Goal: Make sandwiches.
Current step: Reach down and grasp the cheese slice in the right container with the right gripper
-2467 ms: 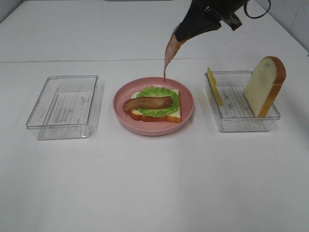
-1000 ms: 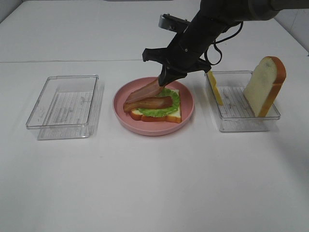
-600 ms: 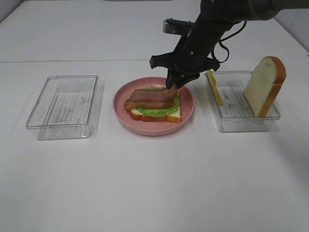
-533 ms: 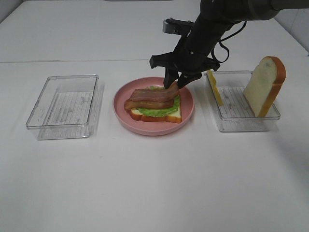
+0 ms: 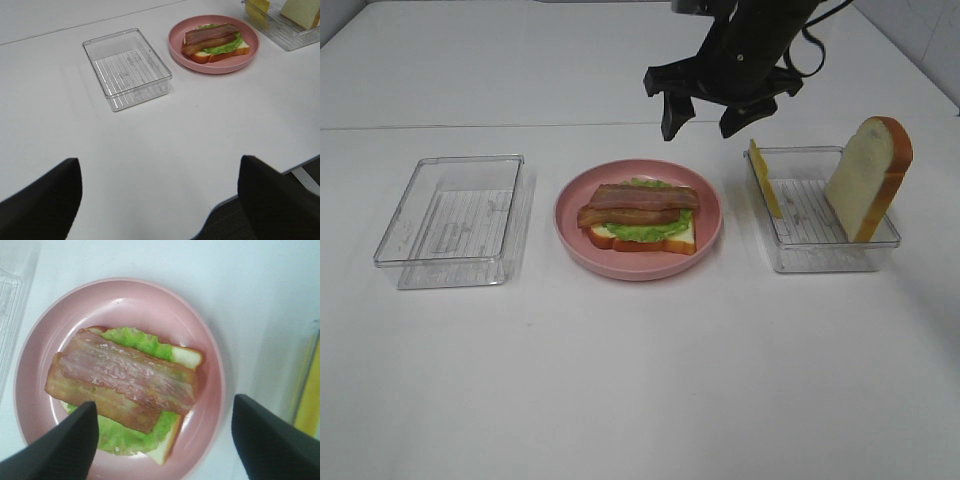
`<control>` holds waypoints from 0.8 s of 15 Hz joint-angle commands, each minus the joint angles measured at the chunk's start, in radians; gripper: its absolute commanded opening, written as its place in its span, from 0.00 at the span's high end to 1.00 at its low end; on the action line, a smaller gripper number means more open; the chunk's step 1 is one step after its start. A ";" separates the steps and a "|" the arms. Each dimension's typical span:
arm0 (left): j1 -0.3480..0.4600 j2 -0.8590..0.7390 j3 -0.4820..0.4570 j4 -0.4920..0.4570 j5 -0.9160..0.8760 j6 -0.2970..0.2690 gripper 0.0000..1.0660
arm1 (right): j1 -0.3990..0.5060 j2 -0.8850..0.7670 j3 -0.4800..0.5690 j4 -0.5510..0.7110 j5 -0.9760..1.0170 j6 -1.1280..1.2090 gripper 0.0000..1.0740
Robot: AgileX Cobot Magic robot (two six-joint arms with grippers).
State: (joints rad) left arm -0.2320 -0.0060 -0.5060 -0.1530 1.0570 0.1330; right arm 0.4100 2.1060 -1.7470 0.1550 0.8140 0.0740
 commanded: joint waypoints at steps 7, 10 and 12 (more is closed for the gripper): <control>-0.001 -0.021 0.005 0.000 -0.009 -0.004 0.24 | -0.032 -0.063 -0.005 -0.270 0.139 0.113 0.35; -0.001 -0.021 0.005 0.000 -0.009 -0.004 0.24 | -0.093 -0.056 -0.005 -0.171 0.144 0.049 0.38; -0.001 -0.021 0.005 0.000 -0.009 -0.004 0.24 | -0.105 -0.040 -0.006 -0.121 0.104 -0.027 0.38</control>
State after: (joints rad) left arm -0.2320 -0.0060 -0.5060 -0.1530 1.0570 0.1330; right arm 0.3060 2.0640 -1.7500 0.0270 0.9330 0.0690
